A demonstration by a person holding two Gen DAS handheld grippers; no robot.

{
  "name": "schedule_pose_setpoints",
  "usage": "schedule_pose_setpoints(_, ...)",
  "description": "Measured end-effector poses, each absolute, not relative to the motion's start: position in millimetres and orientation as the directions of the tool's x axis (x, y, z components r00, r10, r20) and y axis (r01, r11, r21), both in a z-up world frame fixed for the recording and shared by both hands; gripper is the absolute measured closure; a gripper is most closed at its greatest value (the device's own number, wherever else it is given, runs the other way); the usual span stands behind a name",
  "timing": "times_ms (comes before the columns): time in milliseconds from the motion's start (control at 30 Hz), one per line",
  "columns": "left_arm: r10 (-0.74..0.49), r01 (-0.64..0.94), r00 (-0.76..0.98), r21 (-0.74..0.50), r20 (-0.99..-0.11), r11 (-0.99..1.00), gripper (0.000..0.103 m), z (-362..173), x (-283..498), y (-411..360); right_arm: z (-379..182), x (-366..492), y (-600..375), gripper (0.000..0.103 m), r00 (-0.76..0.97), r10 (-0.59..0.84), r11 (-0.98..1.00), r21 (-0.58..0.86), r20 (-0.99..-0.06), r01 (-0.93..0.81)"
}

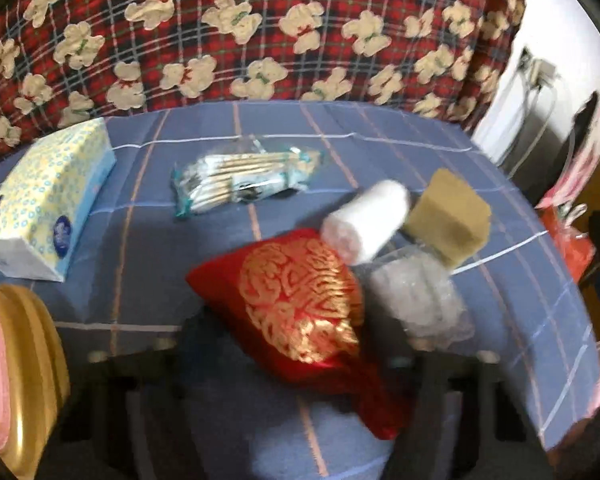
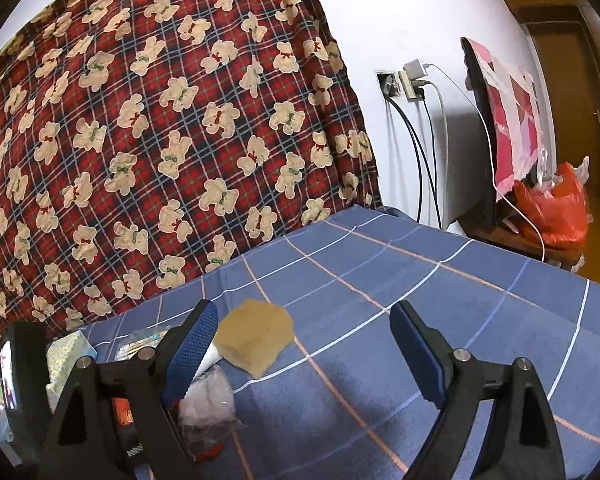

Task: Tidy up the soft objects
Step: 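Grasp the red embroidered pouch with the left gripper while the right grasps the clear plastic bag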

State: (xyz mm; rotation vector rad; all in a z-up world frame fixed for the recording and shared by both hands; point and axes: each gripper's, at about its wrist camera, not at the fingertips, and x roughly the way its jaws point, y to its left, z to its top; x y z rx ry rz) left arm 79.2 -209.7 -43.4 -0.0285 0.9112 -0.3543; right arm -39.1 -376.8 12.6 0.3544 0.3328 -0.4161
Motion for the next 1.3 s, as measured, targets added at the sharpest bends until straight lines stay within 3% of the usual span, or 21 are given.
schedule_pose_setpoints(100,-0.348,0.331,0.551,-0.184,-0.758,0.925,0.079,-41.0,73.5,-210.0,12.2,-39.6,-378.4,0.013,0.862,-0.331,0.852,0.273,-0.384,0.448)
schedule_pose_setpoints(133,-0.358,0.337,0.559,-0.19,-0.748,0.922,0.082,-38.4,70.1,-207.9,11.9,-39.8,-379.2,0.013,0.862,-0.329,0.85,0.277,-0.385,0.448)
schedule_pose_setpoints(400,-0.415,0.381,0.686,-0.191,-0.598,0.905,0.086,-11.5,35.6,-175.0,5.6,-35.6,-387.6,0.013,0.86,-0.284,0.837,0.329,-0.423,0.438)
schedule_pose_setpoints(700,-0.394,0.418,0.808,-0.043,-0.438,0.907,0.086,11.7,1.1,-159.1,-4.1,-9.7,-369.0,0.013,0.86,-0.054,0.905,0.338,-0.508,0.257)
schedule_pose_setpoints(833,-0.395,0.413,0.812,-0.055,-0.431,0.909,0.086,11.8,0.9,-150.2,-12.0,16.3,-339.8,0.013,0.773,0.01,0.967,0.204,-0.634,0.155)
schedule_pose_setpoints(1000,-0.399,0.413,0.811,-0.065,-0.427,0.909,0.086,11.5,-0.9,-147.6,-31.6,39.2,-326.2,0.013,0.665,0.03,0.983,0.141,-0.746,0.114)
schedule_pose_setpoints(1067,-0.399,0.413,0.81,-0.066,-0.431,0.909,0.086,11.5,-1.5,-147.6,-39.5,45.0,-330.0,0.018,0.627,0.027,0.981,0.141,-0.779,0.133)
schedule_pose_setpoints(1100,-0.4,0.414,0.809,-0.065,-0.43,0.908,0.086,11.8,-1.7,-147.3,-38.7,43.8,-331.2,0.032,0.635,0.027,0.98,0.145,-0.772,0.134)
schedule_pose_setpoints(1133,-0.4,0.415,0.81,-0.064,-0.428,0.908,0.086,11.9,-1.5,-147.5,-38.5,43.0,-331.7,0.036,0.636,0.019,0.981,0.138,-0.771,0.139)
schedule_pose_setpoints(1200,-0.403,0.419,0.81,-0.06,-0.426,0.906,0.086,11.4,-2.5,-147.7,-38.4,42.1,-332.7,0.054,0.636,0.005,0.982,0.125,-0.772,0.144)
schedule_pose_setpoints(1300,-0.408,0.423,0.812,-0.061,-0.418,0.904,0.086,11.2,-4.9,-146.5,-36.4,38.5,-335.8,0.061,0.646,0.015,0.979,0.142,-0.763,0.144)
